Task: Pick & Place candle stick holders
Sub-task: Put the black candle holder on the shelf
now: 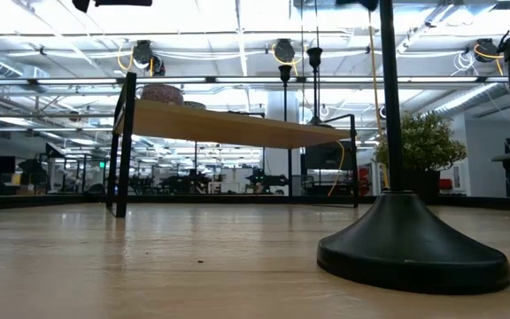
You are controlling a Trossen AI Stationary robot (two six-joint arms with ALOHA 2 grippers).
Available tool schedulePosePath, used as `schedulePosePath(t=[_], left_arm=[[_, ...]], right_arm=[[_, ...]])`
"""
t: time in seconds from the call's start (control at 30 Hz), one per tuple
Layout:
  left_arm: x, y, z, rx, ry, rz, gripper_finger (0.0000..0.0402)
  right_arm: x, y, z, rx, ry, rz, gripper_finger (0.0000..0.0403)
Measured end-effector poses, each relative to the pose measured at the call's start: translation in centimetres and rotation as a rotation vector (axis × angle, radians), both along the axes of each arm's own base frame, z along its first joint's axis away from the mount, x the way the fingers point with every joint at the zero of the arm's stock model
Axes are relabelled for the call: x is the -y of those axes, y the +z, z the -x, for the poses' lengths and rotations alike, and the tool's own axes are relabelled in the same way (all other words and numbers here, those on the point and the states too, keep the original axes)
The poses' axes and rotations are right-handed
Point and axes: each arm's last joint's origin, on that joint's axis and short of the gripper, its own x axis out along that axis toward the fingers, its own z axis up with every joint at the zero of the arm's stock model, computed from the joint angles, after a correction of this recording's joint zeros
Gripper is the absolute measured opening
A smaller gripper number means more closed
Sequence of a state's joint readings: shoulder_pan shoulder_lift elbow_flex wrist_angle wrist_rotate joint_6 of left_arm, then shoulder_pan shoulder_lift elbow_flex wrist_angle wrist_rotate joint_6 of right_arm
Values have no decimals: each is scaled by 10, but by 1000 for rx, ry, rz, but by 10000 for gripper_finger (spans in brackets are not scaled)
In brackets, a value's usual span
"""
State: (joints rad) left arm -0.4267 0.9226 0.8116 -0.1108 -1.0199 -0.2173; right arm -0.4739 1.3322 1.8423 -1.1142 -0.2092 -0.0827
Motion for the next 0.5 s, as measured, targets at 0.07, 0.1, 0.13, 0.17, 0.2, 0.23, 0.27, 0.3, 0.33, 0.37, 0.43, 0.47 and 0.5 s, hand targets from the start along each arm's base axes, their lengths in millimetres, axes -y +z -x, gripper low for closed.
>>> schedulePosePath(t=[0.07, 0.1, 0.13, 0.17, 0.2, 0.23, 0.27, 0.3, 0.33, 0.37, 0.43, 0.47, 0.5], left_arm=[[0, -3, 1, -25, -4, 2, 232], [0, -5, 1, -36, -5, 6, 232], [0, -7, 1, -50, -7, 10, 232], [0, -9, 2, -61, -13, 16, 232], [0, -10, 2, -69, -17, 22, 232], [0, -10, 2, -74, -22, 24, 232], [0, -10, 2, -76, -24, 24, 232], [0, -10, 2, -77, -29, 23, 232], [0, -10, 2, -79, -36, 24, 232], [0, -10, 2, -80, -42, 25, 232], [0, -11, 3, -91, -73, 34, 232], [0, -11, 5, -94, -96, 48, 232], [0, -10, 7, -93, -121, 70, 232]], right_arm=[[-16, 5, 11, 39, 146, -89, 75], [-25, 7, 15, 59, 217, -135, 75], [-33, 8, 17, 80, 279, -178, 75], [-42, 9, 17, 93, 332, -218, 75], [-50, 8, 16, 96, 370, -248, 75], [-59, 6, 13, 88, 394, -269, 75], [-66, 4, 10, 75, 406, -281, 75], [-73, 2, 6, 65, 410, -280, 75], [-81, 0, 3, 55, 419, -275, 75], [-87, -3, -2, 46, 429, -271, 75], [-100, -5, -10, 45, 456, -261, 75], [-106, -7, -15, 39, 475, -262, 75], [-112, -10, -21, 30, 493, -262, 75]])
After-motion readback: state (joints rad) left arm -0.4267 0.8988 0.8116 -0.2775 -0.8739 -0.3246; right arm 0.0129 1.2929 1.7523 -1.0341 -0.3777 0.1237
